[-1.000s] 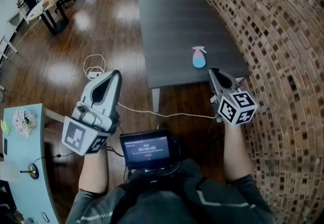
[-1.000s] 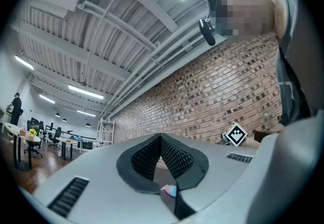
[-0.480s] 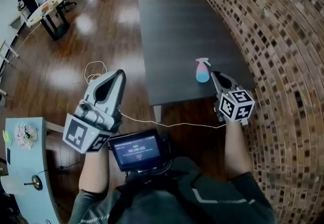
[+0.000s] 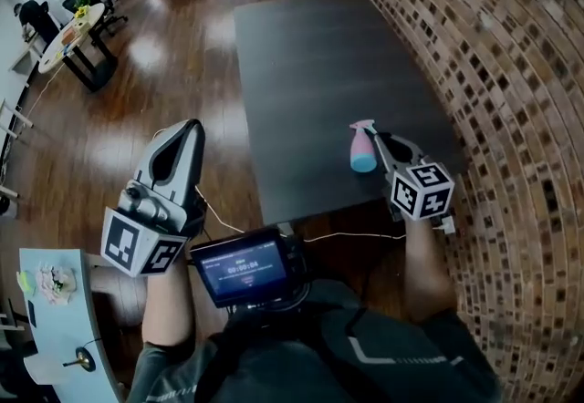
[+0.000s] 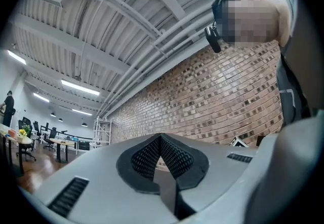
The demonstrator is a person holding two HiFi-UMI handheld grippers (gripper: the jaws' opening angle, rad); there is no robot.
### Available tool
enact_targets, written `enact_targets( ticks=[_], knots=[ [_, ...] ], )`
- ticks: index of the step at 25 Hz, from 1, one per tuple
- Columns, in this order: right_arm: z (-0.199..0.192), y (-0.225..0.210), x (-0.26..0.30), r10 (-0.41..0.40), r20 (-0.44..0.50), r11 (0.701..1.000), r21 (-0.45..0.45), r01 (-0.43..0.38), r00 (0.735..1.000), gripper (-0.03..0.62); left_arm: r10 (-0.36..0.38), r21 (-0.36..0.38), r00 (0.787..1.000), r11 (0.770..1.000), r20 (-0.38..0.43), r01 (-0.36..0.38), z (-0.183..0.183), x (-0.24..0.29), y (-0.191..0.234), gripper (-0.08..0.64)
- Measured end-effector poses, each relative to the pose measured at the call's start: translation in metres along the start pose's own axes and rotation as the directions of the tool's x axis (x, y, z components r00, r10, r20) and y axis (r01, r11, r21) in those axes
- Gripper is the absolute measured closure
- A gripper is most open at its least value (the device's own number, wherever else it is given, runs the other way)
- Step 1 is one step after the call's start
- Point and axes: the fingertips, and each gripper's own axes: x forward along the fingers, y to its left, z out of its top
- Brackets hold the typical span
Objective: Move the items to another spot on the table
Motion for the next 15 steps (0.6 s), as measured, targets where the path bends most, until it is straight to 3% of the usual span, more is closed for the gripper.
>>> enact_targets(
  ticks=[8,15],
  knots=[
    [0.002,-0.019,0.033,-0.040,-0.041,0.999,0.031,0.042,0.998,0.588,-0.037,-0.055,0.999,0.998,-0.008,0.036,-0.027,0.041,0.043,0.568],
    [-0.002,-0.036,0.063,-0.095,-0.118,0.993,0.064,0.103,0.988,0.545,-0.142,-0.119,0.990,0.983,-0.009,0.140,-0.060,0.079,0.078,0.568]
  ],
)
